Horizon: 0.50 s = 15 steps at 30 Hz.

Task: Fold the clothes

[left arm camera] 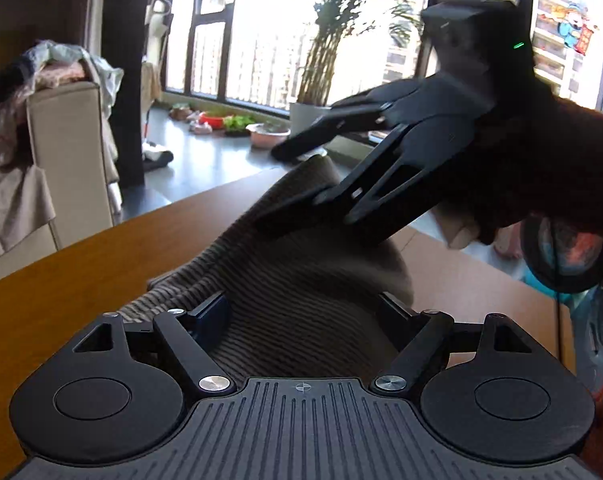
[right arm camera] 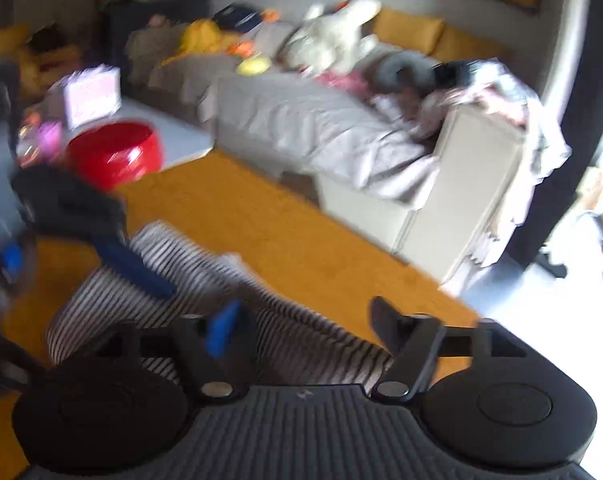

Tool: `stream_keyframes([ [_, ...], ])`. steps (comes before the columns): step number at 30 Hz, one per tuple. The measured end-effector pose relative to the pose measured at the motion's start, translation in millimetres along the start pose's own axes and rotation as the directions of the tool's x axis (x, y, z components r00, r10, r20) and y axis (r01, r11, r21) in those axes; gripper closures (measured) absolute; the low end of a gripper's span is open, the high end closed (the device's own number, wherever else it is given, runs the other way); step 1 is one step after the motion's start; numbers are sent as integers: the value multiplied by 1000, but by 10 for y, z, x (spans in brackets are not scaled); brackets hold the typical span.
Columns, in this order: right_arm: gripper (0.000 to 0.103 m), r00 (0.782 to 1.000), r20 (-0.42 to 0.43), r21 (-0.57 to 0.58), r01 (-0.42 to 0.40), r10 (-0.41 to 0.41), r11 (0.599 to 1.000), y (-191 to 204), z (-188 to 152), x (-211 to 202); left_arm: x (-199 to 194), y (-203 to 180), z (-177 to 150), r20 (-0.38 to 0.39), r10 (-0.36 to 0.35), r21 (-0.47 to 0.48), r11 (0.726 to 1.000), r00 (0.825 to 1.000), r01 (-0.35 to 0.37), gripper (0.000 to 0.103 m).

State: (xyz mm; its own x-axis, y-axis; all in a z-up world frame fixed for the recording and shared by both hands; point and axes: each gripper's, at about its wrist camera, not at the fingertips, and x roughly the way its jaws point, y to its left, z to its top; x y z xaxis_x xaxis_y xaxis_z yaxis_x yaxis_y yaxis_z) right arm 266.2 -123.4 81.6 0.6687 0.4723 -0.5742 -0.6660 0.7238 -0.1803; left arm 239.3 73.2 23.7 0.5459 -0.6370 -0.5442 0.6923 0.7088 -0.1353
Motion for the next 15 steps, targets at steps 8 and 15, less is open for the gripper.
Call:
stream_keyframes([
  [8, 0, 987, -27, 173, 163, -161, 971, -260, -402, -28, 124, 247, 31, -8, 95, -75, 993, 995, -95, 20],
  [15, 0, 959, -167, 269, 267, -228, 926, -319, -781, 515, 109, 220, 78, -35, 124, -59, 990, 992, -126, 22],
])
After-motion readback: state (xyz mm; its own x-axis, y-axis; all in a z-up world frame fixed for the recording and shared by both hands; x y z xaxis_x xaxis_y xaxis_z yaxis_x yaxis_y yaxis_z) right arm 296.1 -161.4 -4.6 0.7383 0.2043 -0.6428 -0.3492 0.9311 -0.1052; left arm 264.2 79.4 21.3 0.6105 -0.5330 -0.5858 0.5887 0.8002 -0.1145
